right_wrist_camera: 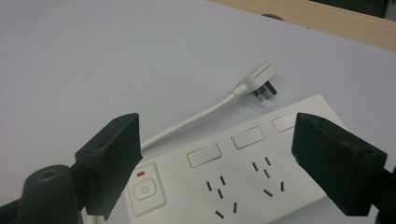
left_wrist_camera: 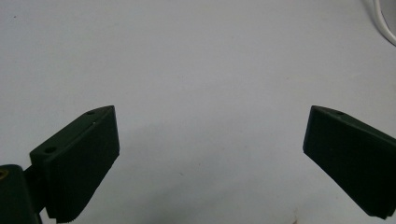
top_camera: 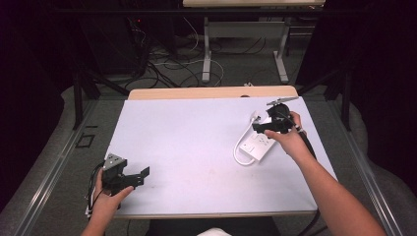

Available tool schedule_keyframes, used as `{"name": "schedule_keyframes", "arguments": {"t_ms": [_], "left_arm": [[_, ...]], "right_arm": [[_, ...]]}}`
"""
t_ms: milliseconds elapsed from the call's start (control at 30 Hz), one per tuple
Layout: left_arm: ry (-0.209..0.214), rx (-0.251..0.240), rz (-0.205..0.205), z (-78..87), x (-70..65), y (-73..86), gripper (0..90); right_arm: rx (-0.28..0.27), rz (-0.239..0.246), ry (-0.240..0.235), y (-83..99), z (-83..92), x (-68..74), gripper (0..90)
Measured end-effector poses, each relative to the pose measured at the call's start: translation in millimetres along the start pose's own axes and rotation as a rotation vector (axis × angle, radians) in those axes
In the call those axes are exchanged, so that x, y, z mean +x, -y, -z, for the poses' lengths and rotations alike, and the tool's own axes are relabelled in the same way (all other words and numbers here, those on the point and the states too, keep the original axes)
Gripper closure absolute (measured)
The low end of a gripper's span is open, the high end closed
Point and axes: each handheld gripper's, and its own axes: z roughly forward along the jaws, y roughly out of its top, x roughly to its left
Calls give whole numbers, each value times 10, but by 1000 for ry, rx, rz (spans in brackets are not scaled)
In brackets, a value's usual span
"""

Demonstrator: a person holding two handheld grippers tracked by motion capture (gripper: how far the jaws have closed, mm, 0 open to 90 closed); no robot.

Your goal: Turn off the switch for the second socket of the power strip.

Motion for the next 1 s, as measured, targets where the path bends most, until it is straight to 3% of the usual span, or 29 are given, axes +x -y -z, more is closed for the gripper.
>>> {"name": "schedule_keyframes", "arguments": {"t_ms": [433,1000], "left_arm": [[-2,0,-2,5,-2,0,36],[-6,-3,2,21,2,3,37]], "right_arm": [[-61,1,-22,199,230,106,141],[-140,24,-55,521,462,305,12]]}}
